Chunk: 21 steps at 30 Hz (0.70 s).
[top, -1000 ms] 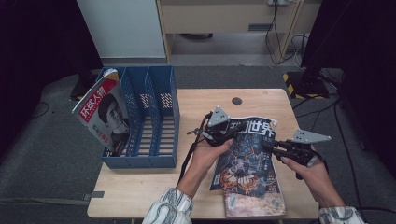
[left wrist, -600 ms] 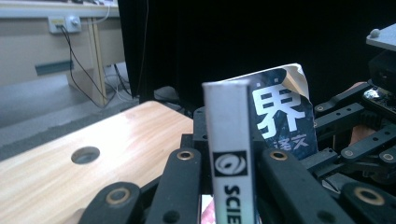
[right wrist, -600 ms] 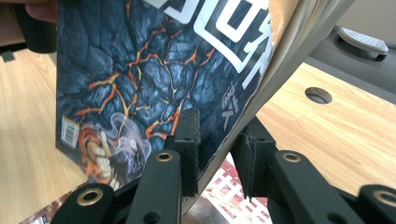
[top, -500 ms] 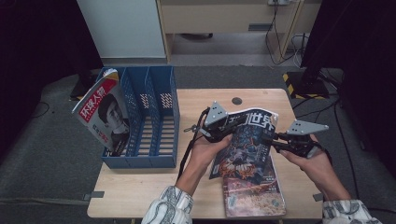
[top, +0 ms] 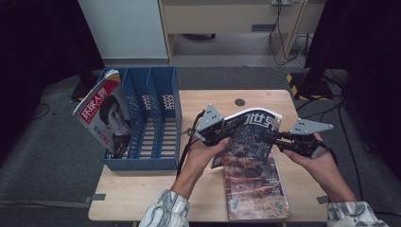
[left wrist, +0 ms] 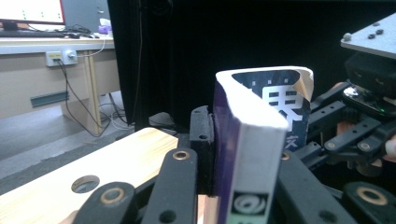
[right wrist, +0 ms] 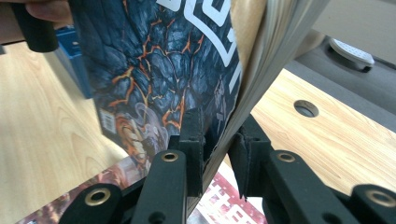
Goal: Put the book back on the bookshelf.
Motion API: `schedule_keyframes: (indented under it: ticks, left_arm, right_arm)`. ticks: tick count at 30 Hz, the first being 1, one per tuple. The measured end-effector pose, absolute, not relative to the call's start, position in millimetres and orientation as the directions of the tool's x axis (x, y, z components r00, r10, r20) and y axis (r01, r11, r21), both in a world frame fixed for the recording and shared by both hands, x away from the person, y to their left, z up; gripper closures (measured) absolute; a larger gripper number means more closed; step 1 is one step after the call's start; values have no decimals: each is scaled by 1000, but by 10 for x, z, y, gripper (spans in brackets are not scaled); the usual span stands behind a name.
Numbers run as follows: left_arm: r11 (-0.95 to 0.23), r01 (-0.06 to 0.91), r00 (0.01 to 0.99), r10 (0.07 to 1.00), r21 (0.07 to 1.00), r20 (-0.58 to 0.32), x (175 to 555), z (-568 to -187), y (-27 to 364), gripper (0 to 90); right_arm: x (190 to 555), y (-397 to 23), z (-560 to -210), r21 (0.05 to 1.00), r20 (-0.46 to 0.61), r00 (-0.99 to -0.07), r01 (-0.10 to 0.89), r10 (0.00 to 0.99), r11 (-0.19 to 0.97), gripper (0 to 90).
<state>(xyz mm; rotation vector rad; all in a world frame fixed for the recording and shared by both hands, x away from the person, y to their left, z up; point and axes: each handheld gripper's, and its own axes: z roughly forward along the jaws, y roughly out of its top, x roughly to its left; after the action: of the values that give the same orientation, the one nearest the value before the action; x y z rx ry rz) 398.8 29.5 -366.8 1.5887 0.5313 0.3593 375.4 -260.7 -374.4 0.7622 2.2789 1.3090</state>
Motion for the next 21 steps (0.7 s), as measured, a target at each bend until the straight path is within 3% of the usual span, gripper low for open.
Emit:
schedule_keyframes:
  ticks: [13,18,21]
  left_arm:
    - [-88,110,885,462,990,-57,3964,-3674,312,676]
    - [-63,124,877,474,990,-80,3985,-3664,283,678]
    - [-53,140,861,500,989,-95,3988,-3668,290,759]
  right_arm:
    - [3683,-2598,-3729,880,-87,-802,215,590,423,772]
    - [3661,-2590,-3726,882,-92,-815,200,572,426,773]
    - [3665,-2610,-3738,885,-76,-812,213,579,414,744]
